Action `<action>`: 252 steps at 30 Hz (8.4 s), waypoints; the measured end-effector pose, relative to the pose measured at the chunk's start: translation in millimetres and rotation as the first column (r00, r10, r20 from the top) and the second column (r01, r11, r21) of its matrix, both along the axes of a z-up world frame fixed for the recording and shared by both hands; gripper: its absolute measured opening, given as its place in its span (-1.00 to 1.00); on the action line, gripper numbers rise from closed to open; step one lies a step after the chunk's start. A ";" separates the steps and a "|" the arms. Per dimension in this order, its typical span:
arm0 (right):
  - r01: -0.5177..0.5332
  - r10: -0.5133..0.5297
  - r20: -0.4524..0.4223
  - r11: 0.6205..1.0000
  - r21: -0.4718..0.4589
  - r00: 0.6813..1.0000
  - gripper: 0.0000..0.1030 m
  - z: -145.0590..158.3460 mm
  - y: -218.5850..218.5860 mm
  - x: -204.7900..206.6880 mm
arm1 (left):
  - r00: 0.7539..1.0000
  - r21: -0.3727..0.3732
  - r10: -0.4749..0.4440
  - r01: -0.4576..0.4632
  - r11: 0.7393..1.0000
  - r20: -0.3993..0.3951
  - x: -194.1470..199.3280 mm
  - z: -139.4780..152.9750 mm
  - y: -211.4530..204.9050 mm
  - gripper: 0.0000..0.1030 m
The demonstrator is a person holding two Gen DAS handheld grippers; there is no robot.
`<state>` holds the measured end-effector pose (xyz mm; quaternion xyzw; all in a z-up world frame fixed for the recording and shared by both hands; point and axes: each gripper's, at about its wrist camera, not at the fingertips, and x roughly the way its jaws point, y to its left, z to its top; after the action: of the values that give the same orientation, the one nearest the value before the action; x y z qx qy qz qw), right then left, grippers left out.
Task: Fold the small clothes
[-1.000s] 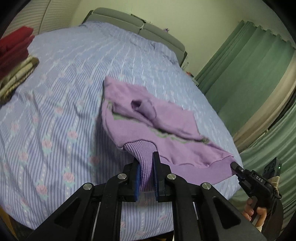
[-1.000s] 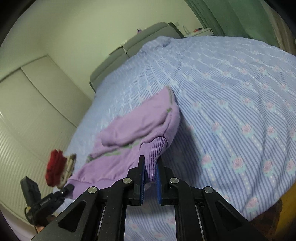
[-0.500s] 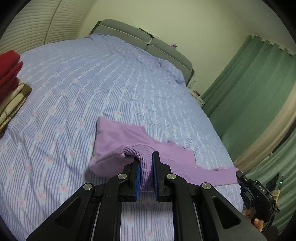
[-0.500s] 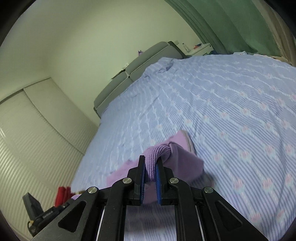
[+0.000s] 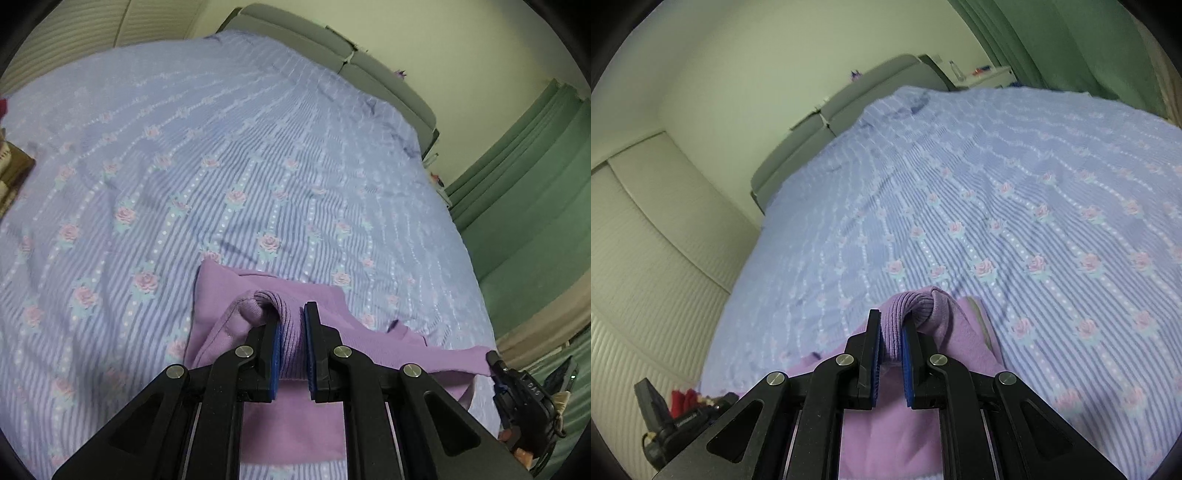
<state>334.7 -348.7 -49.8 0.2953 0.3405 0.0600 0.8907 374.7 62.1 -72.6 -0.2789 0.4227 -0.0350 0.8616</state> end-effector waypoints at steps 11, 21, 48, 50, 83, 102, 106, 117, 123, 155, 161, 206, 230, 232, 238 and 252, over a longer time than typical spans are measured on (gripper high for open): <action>0.004 -0.008 -0.140 1.000 -0.026 0.990 -0.79 -50.6 0.6 48.6 | 0.995 -0.003 -0.016 0.016 1.000 -0.100 35.5 -45.4 1.7 -0.73; 0.005 -0.003 -0.207 1.000 0.011 0.978 -0.60 -61.6 -0.6 65.6 | 0.988 -0.077 -0.048 0.037 0.996 -0.147 54.1 -39.9 6.6 -0.48; -0.179 0.123 -0.188 0.930 -0.320 0.974 0.17 -52.1 4.6 -5.3 | 0.959 0.264 -0.267 0.283 0.922 -0.096 5.4 -41.1 -9.9 0.20; -0.164 0.099 -0.203 0.926 -0.339 0.974 0.17 -57.1 2.3 -2.5 | 0.959 0.284 -0.260 0.281 0.917 -0.111 4.4 -45.3 -12.8 -0.04; -0.064 -0.036 -0.220 0.901 -0.430 0.975 -0.14 -64.1 7.0 -22.2 | 0.983 0.370 -0.140 0.173 0.913 -0.115 -36.0 -47.6 10.4 -0.03; -0.131 0.096 -0.099 0.880 -0.456 0.990 0.37 -16.7 47.6 -117.6 | 0.989 0.072 -0.147 0.145 0.987 0.017 -140.6 -24.6 10.7 0.28; -0.180 0.148 -0.108 0.886 -0.428 0.983 0.37 -24.1 62.7 -123.7 | 0.992 -0.122 -0.128 0.128 0.984 0.013 -127.7 -47.0 7.0 0.26; -0.256 0.225 -0.125 0.890 -0.377 0.966 0.19 -39.6 92.4 -114.5 | 0.997 -0.249 -0.079 0.070 0.966 -0.025 -100.7 -87.3 -5.2 0.26; -0.283 0.253 -0.134 0.911 -0.299 0.958 -0.28 -47.8 102.1 -88.0 | 0.999 -0.286 -0.046 0.043 0.957 -0.003 -77.6 -90.1 -0.5 0.26; -0.454 0.420 -0.216 0.879 -0.144 0.881 -0.65 -80.9 136.8 10.7 | 0.904 0.248 -0.349 0.289 0.925 0.246 -51.6 29.0 -98.3 -0.66; -0.348 0.331 -0.117 0.920 -0.180 0.936 -0.65 -36.4 78.7 -26.2 | 0.873 0.343 -0.422 0.330 0.880 0.243 -50.4 42.5 -134.3 -0.66; -0.437 0.419 -0.141 0.888 -0.140 0.897 -0.55 -60.7 -27.9 88.8 | 0.741 0.394 -0.672 0.621 0.677 -0.012 -21.5 -9.2 -310.6 -0.60; -0.433 0.420 -0.105 0.868 -0.242 0.901 -0.09 -13.5 -21.9 -10.1 | 0.773 0.536 -0.631 0.506 0.676 0.066 -105.4 -14.1 -217.4 0.31; -0.425 0.404 -0.139 0.882 -0.205 0.904 -0.09 -21.2 -20.1 -4.8 | 0.780 0.544 -0.624 0.499 0.674 0.057 -102.4 -23.8 -215.8 0.25; -0.416 0.387 -0.189 0.896 -0.157 0.903 -0.13 -32.0 -15.8 7.8 | 0.777 0.599 -0.629 0.496 0.628 0.016 -87.5 -43.3 -232.0 0.10; -0.418 0.399 -0.130 0.887 -0.198 0.908 -0.73 -15.3 -8.7 -33.8 | 0.862 0.439 -0.506 0.450 0.778 0.014 -86.9 -46.1 -196.1 -0.60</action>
<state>300.8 -357.5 -65.1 0.1184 0.4374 0.1951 0.8698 287.9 -134.0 -118.7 0.0332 0.4193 -0.1791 0.8894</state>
